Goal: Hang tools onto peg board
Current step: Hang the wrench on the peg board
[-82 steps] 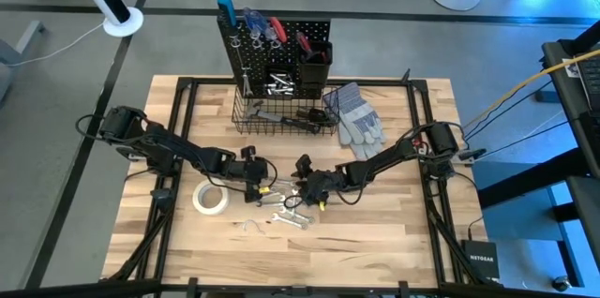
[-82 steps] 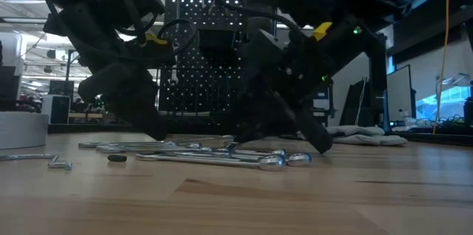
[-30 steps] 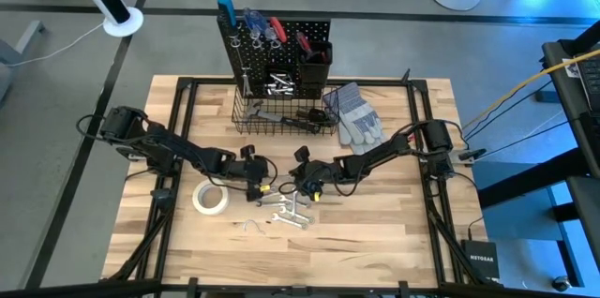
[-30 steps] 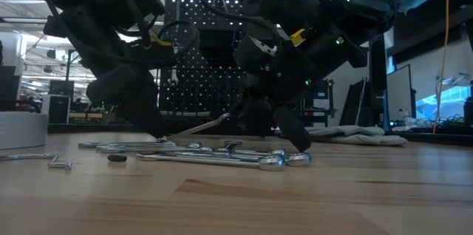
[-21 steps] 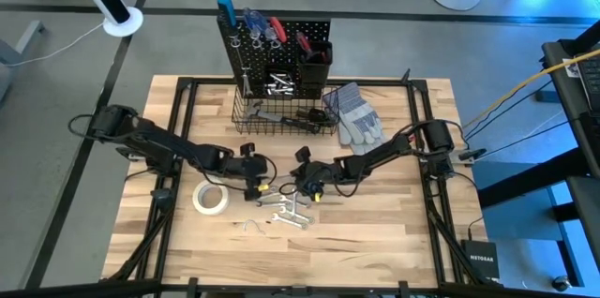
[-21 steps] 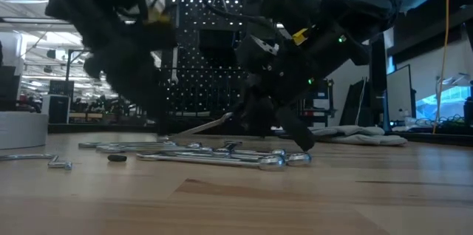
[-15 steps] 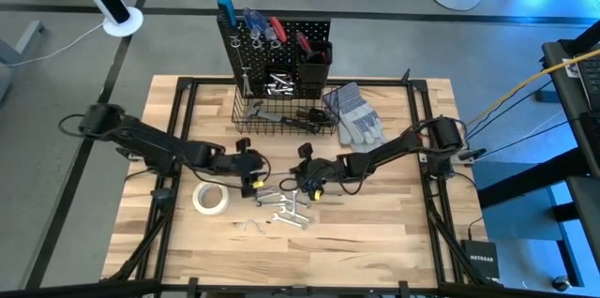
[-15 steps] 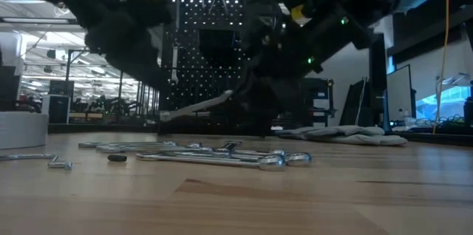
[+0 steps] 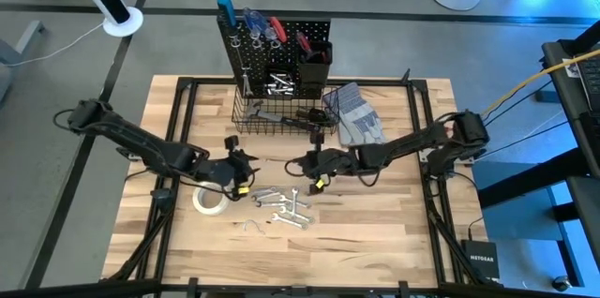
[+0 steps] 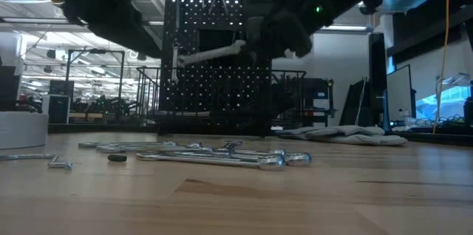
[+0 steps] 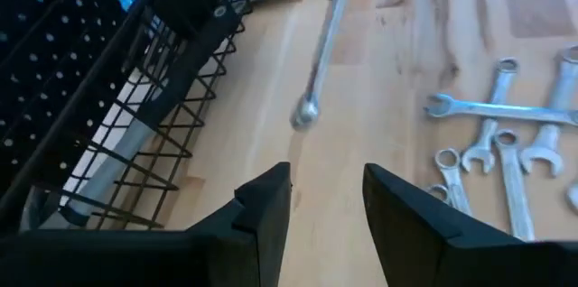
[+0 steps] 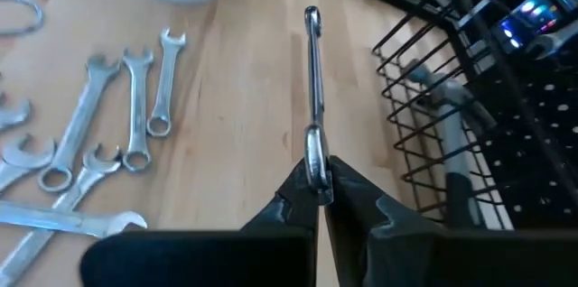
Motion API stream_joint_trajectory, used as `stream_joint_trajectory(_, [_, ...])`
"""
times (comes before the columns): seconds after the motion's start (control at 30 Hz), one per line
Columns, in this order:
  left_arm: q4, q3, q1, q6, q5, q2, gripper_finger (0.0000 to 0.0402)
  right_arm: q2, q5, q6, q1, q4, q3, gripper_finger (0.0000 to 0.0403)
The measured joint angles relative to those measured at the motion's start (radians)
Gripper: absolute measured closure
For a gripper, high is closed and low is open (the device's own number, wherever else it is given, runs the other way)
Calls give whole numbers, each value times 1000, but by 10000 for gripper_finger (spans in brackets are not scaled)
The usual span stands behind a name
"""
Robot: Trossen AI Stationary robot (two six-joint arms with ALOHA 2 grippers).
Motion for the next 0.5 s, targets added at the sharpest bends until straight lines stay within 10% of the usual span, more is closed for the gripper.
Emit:
stream_joint_trajectory(0.2, [-48,-10,-29,-7,-24,-120,268,-62,0,57,0,-5,-8,390])
stream_joint_trajectory(0.5, [430,-320,13,103,24,-428,268,-100,8,65,0,111,-14,390])
